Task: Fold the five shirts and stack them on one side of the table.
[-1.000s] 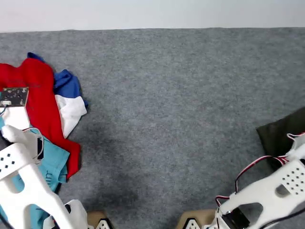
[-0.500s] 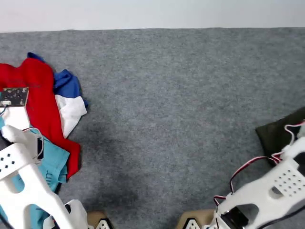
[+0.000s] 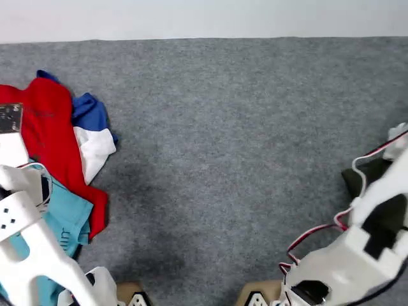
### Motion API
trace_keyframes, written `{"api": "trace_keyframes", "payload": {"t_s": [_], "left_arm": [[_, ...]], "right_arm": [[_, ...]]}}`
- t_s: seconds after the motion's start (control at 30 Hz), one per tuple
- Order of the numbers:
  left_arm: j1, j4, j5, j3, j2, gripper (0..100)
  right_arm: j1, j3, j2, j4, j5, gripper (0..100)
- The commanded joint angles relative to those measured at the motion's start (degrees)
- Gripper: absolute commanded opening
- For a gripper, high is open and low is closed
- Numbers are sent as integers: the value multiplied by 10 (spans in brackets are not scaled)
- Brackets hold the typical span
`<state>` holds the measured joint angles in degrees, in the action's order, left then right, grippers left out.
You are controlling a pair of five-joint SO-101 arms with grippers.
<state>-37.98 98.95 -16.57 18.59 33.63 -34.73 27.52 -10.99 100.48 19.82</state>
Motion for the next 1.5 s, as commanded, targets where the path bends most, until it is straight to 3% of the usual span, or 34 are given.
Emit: {"api": "trace_keyframes", "payload": {"t_s": [0.0,0.2,0.37,0.63,0.9,1.1,1.37,1.47], "left_arm": [[1,15,-8,-3,10,12],[0,-22,-109,61,10,137],[-12,-77,-167,104,10,174],[-69,-241,-249,252,10,186],[-68,-334,-260,375,10,186],[-20,-382,-260,450,10,180],[35,-409,-258,473,14,0],[41,-374,-257,440,15,2]], "right_arm": [[26,-101,92,22,1,9],[34,-266,174,20,1,9],[32,-341,218,19,4,9],[33,-376,269,19,3,9],[35,-384,280,20,2,9],[35,-384,282,21,2,9],[35,-384,309,21,2,9],[35,-384,316,21,2,9]]}}
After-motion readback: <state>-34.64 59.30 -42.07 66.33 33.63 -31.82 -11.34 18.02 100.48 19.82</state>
